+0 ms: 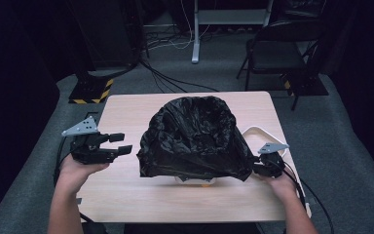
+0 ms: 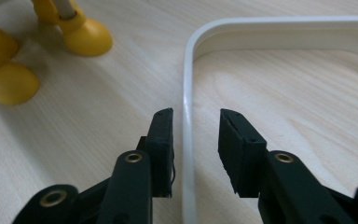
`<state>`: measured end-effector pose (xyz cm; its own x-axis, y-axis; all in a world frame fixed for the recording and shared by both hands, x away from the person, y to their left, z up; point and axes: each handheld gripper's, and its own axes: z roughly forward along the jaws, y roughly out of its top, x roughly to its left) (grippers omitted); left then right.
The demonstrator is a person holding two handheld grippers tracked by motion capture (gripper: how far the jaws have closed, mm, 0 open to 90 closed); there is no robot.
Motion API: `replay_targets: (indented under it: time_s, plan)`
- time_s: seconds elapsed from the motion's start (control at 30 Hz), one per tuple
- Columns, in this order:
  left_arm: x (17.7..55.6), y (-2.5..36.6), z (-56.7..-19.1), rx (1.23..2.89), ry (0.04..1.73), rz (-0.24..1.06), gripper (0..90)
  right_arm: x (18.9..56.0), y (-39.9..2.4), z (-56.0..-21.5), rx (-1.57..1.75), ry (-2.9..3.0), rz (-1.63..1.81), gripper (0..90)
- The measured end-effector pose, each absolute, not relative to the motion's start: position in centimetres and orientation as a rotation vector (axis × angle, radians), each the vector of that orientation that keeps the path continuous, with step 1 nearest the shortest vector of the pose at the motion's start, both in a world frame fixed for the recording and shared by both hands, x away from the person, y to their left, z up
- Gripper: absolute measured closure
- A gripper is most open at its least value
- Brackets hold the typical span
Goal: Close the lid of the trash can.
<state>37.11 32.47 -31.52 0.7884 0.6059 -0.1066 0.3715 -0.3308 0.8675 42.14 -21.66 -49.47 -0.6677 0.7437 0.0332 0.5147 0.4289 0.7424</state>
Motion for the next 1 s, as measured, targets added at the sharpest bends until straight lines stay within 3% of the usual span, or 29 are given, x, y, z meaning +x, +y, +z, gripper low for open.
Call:
replay_targets:
  time_s: [0.37, 1.0]
  plan:
    - [37.4, 32.0, -31.9, 1.989, 0.746, 0.295, 43.7, 42.6, -19.3, -50.2, 1.076, 2.448, 0.881, 82.3]
    - [37.2, 32.0, -31.8, 1.979, 0.732, 0.293, 43.1, 43.4, -21.1, -46.7, 1.041, 2.482, 0.910, 83.5]
